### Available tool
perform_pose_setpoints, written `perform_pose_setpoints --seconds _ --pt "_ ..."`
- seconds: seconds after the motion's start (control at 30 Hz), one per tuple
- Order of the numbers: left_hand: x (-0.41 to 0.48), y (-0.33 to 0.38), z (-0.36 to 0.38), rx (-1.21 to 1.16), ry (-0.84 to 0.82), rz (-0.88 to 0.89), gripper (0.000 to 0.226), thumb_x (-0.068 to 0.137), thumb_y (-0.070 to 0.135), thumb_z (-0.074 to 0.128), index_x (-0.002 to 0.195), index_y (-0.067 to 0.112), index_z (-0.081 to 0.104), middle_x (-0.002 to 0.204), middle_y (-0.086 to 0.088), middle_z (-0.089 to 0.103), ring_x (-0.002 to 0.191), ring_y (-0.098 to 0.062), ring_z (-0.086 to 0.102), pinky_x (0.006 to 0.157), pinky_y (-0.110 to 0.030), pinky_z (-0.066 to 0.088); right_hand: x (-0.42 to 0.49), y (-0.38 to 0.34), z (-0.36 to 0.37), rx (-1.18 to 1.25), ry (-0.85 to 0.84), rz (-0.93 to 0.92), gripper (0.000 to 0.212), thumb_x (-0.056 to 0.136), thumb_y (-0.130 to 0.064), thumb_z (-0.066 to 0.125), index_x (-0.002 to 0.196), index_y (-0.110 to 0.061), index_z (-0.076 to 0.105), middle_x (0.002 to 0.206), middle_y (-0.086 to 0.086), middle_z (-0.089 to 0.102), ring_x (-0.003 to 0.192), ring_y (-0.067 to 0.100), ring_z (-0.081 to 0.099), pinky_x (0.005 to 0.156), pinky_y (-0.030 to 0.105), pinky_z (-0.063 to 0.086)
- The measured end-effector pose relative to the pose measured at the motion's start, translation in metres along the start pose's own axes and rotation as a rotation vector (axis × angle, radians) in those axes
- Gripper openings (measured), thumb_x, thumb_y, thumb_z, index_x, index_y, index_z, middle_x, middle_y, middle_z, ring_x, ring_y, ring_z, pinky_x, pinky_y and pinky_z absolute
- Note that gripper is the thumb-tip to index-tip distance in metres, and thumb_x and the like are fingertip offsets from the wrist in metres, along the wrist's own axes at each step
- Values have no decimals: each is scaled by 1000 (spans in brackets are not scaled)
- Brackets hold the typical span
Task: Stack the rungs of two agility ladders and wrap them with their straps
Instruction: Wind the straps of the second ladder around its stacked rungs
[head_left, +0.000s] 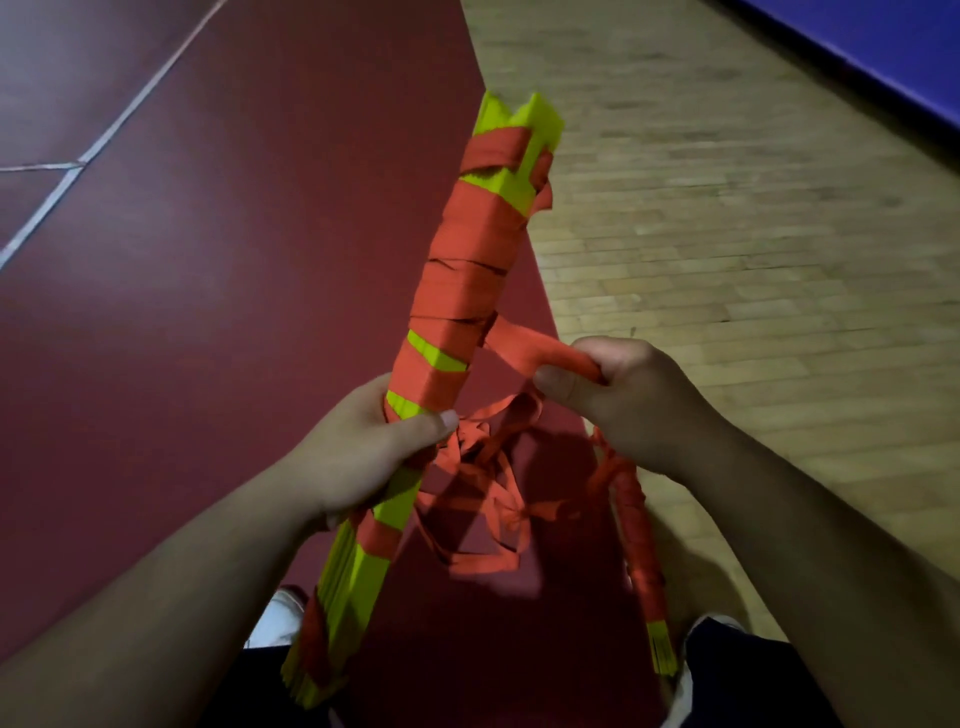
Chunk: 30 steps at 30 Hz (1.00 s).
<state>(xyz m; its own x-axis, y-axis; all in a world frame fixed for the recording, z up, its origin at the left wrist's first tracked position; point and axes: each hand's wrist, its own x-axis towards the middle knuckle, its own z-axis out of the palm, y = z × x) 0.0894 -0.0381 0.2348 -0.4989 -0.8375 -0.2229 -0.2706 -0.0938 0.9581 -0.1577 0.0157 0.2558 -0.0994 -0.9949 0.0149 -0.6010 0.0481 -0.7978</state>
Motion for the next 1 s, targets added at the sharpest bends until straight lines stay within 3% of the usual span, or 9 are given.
perform_pose_setpoints --seconds 0.13,0.27,0.37,0.47,0.6,0.67,0.77,0.9,1.0 --pt "1 -4 9 137 22 35 27 92 32 66 77 18 50 51 14 45 46 0 41 47 -11 35 -6 -12 10 5 24 -24 42 88 -52 63 74 -12 63 56 -9 52 54 6 48 51 23 37" --pt "1 -1 15 74 79 17 35 93 36 65 71 16 46 47 10 43 38 -3 40 39 -15 33 -14 -25 16 -117 2 -172 29 92 -33 63 72 -14 57 58 1 54 59 20 52 58 42 41" --pt "2 1 18 126 96 56 44 88 44 68 88 1 59 69 -9 63 59 -20 57 59 -35 50 -20 -32 23 -198 -2 -229 42 93 -29 66 62 -24 39 49 -6 38 50 16 40 50 34 32" --pt "1 2 20 120 37 36 53 81 48 72 105 3 57 86 -17 66 76 -16 62 76 -43 53 -22 -37 28 -268 8 -223 47 92 -29 66 61 -26 30 48 -7 32 45 10 32 45 26 23" --pt "0 -3 18 42 -107 -159 57 79 19 71 126 21 38 73 1 55 55 -7 52 54 -27 43 -23 -37 29 -320 -2 -196 45 90 -33 64 61 -25 31 50 -7 35 46 8 34 47 33 21" --pt "0 -8 18 166 -141 -86 54 91 12 67 134 22 35 68 15 57 53 2 52 53 -15 42 -24 -38 30 -328 -9 -179 43 87 -39 65 60 -26 34 51 -9 40 46 6 39 45 25 22" --pt "-3 -5 20 434 -30 120 58 87 27 73 135 28 40 79 22 64 68 13 59 60 -6 40 -25 -37 33 -326 12 -134 41 84 -44 66 62 -24 39 55 -8 45 50 7 43 46 26 25" --pt "0 -3 18 608 110 271 63 74 29 80 127 32 47 85 17 62 76 -3 57 66 -13 42 -23 -34 33 -239 65 -46 34 82 -41 70 67 -14 55 59 -3 54 61 16 54 56 34 37" --pt "0 -5 14 645 98 301 67 72 25 79 129 30 44 86 19 57 78 -4 54 64 -7 36 -23 -34 33 -141 50 -6 28 80 -31 75 68 -11 60 58 -3 57 60 10 54 51 21 35"
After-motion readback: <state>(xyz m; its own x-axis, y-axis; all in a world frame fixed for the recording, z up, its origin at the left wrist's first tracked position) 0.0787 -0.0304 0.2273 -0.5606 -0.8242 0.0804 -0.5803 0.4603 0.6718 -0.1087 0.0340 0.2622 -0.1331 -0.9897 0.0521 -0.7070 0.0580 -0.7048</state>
